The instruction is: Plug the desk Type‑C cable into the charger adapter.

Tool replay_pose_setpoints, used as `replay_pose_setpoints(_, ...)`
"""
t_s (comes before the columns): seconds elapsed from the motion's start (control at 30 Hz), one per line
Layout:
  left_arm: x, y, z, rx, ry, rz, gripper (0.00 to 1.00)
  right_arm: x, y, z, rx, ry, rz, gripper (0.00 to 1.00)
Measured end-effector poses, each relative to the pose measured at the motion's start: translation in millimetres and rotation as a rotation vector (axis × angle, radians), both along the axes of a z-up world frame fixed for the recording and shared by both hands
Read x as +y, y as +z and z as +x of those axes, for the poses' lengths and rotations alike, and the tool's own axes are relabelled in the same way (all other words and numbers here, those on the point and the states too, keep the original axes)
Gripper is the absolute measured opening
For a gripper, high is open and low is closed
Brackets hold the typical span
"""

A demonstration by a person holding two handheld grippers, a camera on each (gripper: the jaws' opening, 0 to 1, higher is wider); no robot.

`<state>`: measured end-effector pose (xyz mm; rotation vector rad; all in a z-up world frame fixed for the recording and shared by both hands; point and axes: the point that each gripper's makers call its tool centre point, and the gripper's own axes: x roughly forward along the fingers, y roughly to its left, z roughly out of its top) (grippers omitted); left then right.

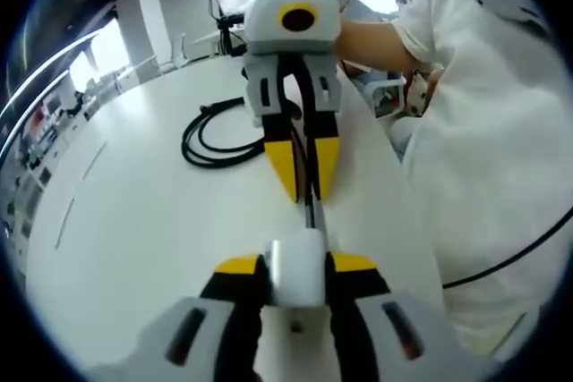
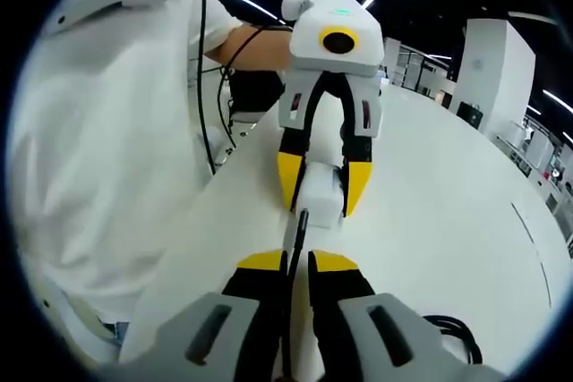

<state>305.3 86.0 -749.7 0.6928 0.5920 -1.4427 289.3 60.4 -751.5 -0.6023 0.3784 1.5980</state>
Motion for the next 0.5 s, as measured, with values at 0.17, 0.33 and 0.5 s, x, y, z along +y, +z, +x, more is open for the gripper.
replay_pose_setpoints(0.17,0.5,0.1,0.8,0.001,-0.001,0.000,0.26,1.5,-1.5,0.6,0.002,0.002,-0.001,0.08)
replay_pose_setpoints(0.33,0.2,0.1,0.4,0.003,-0.002,-0.002,0.26,2.4,-1.6,0.7,0.004,0.001,-0.001,0.07)
replay_pose_setpoints(0.5,0.5,0.1,0.7,0.004,-0.002,-0.001,0.26,3.2,-2.0,-1.2,0.007,0.003,-0.004,0.06)
